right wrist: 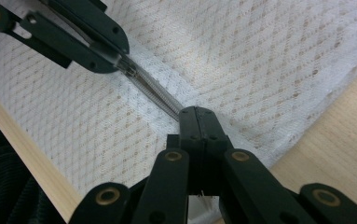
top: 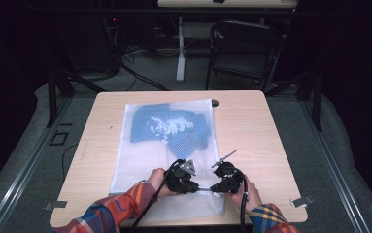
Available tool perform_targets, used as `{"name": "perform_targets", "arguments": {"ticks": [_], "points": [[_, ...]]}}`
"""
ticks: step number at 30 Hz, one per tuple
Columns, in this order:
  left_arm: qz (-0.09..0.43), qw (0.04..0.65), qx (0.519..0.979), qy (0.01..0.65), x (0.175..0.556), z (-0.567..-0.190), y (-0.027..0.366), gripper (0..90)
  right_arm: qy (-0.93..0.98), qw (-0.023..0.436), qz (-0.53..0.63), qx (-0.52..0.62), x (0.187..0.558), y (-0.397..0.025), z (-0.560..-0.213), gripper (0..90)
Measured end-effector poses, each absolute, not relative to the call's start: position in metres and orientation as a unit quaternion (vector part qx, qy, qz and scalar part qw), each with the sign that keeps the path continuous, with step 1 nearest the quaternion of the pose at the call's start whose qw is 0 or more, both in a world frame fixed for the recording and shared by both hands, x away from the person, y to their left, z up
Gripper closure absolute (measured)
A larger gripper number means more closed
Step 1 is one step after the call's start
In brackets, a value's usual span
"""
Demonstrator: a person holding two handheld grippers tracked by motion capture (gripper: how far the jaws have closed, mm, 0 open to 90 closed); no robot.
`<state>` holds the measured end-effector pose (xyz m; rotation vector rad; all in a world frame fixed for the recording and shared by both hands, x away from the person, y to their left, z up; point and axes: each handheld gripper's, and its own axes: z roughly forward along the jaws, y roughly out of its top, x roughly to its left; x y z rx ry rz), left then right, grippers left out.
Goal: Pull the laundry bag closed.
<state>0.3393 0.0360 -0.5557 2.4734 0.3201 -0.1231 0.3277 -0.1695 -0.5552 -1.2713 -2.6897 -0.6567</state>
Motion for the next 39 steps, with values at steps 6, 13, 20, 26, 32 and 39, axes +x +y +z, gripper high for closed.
{"name": "perform_targets", "arguments": {"ticks": [6,13,20,26,32,39], "points": [[-0.045,0.315,0.94,0.124,0.339,-0.554,0.043,83.0,-0.879,0.045,-0.218,-0.422,0.327,-0.168,-0.556,90.0],[-0.038,0.315,0.939,0.135,0.34,-0.558,0.037,82.9,-0.886,0.014,-0.204,-0.417,0.328,-0.167,-0.549,90.0],[-0.033,0.321,0.935,0.145,0.342,-0.558,0.031,82.9,-0.874,0.013,-0.239,-0.424,0.331,-0.163,-0.542,90.0],[-0.035,0.317,0.937,0.143,0.342,-0.56,0.03,83.0,-0.885,0.03,-0.214,-0.413,0.334,-0.148,-0.554,90.0],[-0.037,0.315,0.938,0.14,0.341,-0.559,0.031,83.0,-0.883,0.037,-0.218,-0.415,0.335,-0.149,-0.556,90.0],[-0.035,0.311,0.94,0.137,0.34,-0.556,0.036,83.1,-0.881,0.038,-0.223,-0.416,0.334,-0.151,-0.556,90.0]]}}
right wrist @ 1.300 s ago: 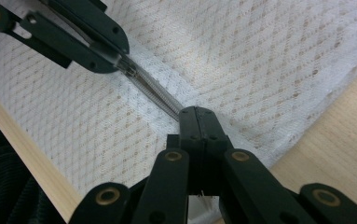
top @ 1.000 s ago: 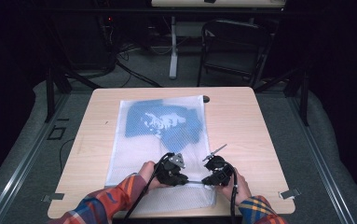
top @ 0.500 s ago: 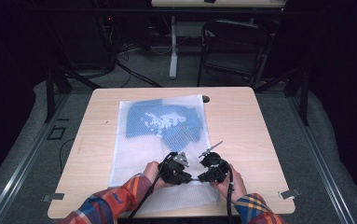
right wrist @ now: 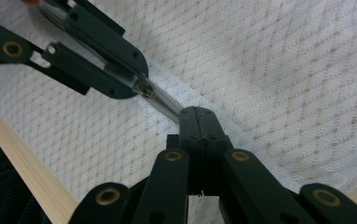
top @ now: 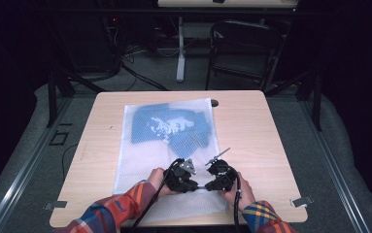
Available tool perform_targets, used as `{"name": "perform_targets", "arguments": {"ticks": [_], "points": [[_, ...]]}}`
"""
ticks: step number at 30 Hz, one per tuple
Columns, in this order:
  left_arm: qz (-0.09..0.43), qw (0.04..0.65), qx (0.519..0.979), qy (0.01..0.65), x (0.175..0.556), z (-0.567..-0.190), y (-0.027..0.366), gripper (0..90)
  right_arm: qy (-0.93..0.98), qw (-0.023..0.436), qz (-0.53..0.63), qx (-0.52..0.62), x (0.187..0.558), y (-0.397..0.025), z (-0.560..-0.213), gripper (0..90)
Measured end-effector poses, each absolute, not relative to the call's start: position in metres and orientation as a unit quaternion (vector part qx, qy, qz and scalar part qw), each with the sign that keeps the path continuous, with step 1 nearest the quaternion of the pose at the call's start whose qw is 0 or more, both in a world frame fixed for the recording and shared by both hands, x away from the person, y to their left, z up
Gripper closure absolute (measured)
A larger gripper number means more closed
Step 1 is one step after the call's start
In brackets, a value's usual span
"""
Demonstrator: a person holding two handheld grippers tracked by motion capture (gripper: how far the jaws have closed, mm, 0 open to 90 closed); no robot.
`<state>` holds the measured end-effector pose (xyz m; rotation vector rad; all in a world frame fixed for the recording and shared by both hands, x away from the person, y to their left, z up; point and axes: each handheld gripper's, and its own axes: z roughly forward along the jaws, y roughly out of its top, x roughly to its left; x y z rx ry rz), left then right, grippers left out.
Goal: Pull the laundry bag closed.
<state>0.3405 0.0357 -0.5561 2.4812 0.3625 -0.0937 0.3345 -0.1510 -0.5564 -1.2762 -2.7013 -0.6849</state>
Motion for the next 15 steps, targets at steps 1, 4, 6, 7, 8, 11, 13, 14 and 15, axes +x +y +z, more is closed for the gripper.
{"name": "perform_targets", "arguments": {"ticks": [1,4,6,7,8,11,13,14,15], "points": [[-0.038,0.311,0.939,0.141,0.342,-0.555,0.04,83.1,-0.881,0.037,-0.223,-0.416,0.334,-0.151,-0.556,90.0],[-0.038,0.311,0.939,0.143,0.342,-0.555,0.043,83.1,-0.882,0.036,-0.223,-0.414,0.334,-0.151,-0.556,90.0],[-0.04,0.313,0.938,0.144,0.342,-0.554,0.045,83.1,-0.885,0.038,-0.217,-0.409,0.335,-0.151,-0.555,90.0],[-0.042,0.311,0.938,0.144,0.342,-0.553,0.047,83.1,-0.882,0.036,-0.223,-0.414,0.334,-0.151,-0.556,90.0],[-0.04,0.308,0.939,0.144,0.342,-0.552,0.048,83.1,-0.882,0.036,-0.223,-0.414,0.334,-0.151,-0.556,90.0],[-0.04,0.304,0.94,0.146,0.342,-0.551,0.053,83.0,-0.882,0.035,-0.223,-0.413,0.334,-0.151,-0.556,90.0],[-0.042,0.306,0.939,0.15,0.342,-0.551,0.057,83.0,-0.884,0.037,-0.221,-0.411,0.334,-0.151,-0.556,90.0],[-0.042,0.306,0.939,0.15,0.342,-0.551,0.057,83.0,-0.884,0.037,-0.221,-0.411,0.334,-0.151,-0.556,90.0],[-0.046,0.311,0.937,0.153,0.342,-0.551,0.059,83.0,-0.886,0.037,-0.217,-0.409,0.335,-0.151,-0.556,90.0]]}}
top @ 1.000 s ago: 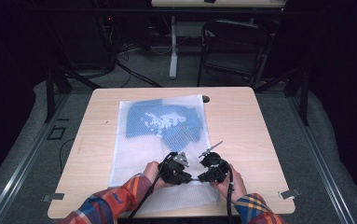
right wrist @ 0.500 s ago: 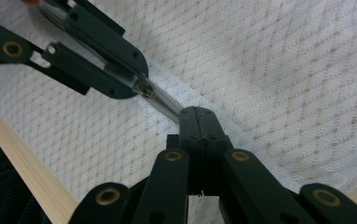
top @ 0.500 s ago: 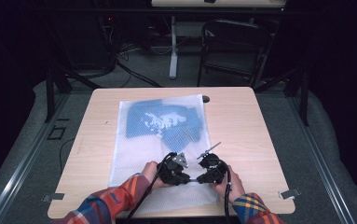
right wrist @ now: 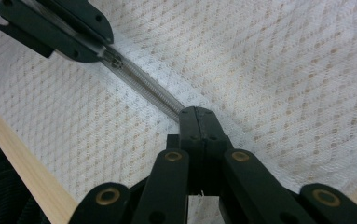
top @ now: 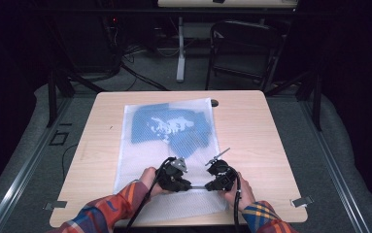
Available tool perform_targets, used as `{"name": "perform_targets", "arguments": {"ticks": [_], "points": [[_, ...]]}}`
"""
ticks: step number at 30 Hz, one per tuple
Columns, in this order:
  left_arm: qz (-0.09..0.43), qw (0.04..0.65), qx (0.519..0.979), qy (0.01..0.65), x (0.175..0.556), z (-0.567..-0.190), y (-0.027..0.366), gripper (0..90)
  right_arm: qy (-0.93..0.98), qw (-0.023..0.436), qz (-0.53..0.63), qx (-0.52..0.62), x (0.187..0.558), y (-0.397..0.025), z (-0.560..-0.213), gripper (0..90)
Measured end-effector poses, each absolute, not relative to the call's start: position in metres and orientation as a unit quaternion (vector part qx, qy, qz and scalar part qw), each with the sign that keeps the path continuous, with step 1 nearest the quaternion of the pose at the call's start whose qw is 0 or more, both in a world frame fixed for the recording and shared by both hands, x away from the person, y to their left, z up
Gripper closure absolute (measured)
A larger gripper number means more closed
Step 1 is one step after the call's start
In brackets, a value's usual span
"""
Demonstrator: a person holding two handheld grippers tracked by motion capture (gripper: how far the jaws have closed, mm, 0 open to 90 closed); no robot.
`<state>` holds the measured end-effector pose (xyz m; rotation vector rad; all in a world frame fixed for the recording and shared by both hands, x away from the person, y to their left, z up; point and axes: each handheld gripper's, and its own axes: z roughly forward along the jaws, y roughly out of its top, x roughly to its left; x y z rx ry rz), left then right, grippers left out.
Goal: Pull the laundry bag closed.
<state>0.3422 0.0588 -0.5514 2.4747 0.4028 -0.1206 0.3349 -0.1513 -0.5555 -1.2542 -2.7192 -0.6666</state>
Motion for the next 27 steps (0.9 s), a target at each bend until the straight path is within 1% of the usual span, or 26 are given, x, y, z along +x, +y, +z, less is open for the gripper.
{"name": "perform_targets", "arguments": {"ticks": [5,6,7,9,10,14,20,27], "points": [[-0.047,0.31,0.937,0.156,0.343,-0.553,0.06,83.0,-0.882,0.036,-0.217,-0.417,0.335,-0.149,-0.555,90.0],[-0.041,0.303,0.939,0.157,0.343,-0.552,0.059,83.0,-0.88,0.02,-0.229,-0.416,0.334,-0.149,-0.549,90.0],[-0.043,0.307,0.937,0.158,0.344,-0.553,0.059,83.0,-0.877,0.015,-0.241,-0.415,0.334,-0.148,-0.545,90.0],[-0.044,0.308,0.937,0.159,0.344,-0.553,0.059,83.0,-0.879,0.017,-0.243,-0.411,0.334,-0.147,-0.54,90.0],[-0.042,0.305,0.938,0.159,0.344,-0.553,0.059,83.0,-0.877,0.028,-0.254,-0.407,0.336,-0.142,-0.539,90.0],[-0.041,0.304,0.939,0.157,0.344,-0.554,0.058,83.0,-0.876,0.05,-0.254,-0.407,0.337,-0.135,-0.547,90.0],[-0.045,0.307,0.938,0.156,0.344,-0.555,0.057,83.0,-0.886,0.057,-0.225,-0.401,0.339,-0.134,-0.557,90.0],[-0.046,0.303,0.939,0.156,0.344,-0.555,0.058,83.0,-0.884,0.058,-0.232,-0.402,0.338,-0.134,-0.558,90.0]]}}
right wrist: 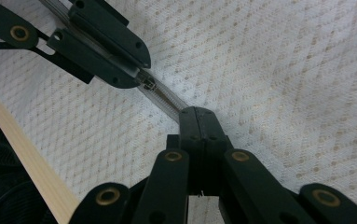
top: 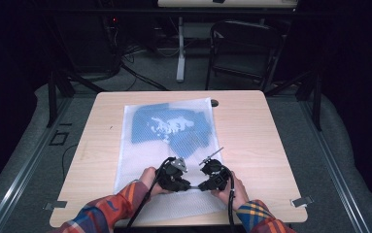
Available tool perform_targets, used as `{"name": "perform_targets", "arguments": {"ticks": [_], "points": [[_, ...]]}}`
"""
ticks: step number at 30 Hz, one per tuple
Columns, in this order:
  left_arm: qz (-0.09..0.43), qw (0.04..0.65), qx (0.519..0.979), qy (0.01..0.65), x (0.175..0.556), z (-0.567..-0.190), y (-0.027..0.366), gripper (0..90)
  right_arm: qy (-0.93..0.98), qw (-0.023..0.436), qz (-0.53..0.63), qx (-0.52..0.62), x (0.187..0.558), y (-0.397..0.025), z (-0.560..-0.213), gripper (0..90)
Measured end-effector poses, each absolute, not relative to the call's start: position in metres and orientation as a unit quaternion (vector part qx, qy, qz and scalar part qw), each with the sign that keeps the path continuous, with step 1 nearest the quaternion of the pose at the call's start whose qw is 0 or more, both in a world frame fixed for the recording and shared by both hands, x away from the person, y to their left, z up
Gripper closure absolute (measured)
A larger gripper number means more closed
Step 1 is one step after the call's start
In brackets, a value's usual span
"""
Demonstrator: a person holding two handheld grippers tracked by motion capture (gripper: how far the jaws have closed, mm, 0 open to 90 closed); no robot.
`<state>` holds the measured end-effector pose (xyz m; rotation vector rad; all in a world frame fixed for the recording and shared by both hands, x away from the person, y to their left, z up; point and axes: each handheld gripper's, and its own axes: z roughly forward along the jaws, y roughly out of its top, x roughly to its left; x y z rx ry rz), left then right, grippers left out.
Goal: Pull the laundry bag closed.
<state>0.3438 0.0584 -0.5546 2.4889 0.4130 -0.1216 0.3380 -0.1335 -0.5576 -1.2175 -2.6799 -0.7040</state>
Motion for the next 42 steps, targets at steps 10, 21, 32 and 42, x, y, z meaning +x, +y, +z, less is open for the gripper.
{"name": "perform_targets", "arguments": {"ticks": [10,21,32,42], "points": [[-0.05,0.302,0.939,0.156,0.343,-0.553,0.063,83.1,-0.887,0.052,-0.232,-0.396,0.337,-0.133,-0.557,90.0],[-0.053,0.302,0.939,0.158,0.344,-0.551,0.07,83.0,-0.888,0.053,-0.232,-0.393,0.337,-0.134,-0.557,90.0],[-0.049,0.295,0.94,0.165,0.343,-0.55,0.081,83.1,-0.889,0.054,-0.229,-0.393,0.337,-0.133,-0.557,90.0],[-0.049,0.29,0.941,0.169,0.343,-0.548,0.089,83.1,-0.888,0.051,-0.232,-0.394,0.337,-0.133,-0.557,90.0]]}}
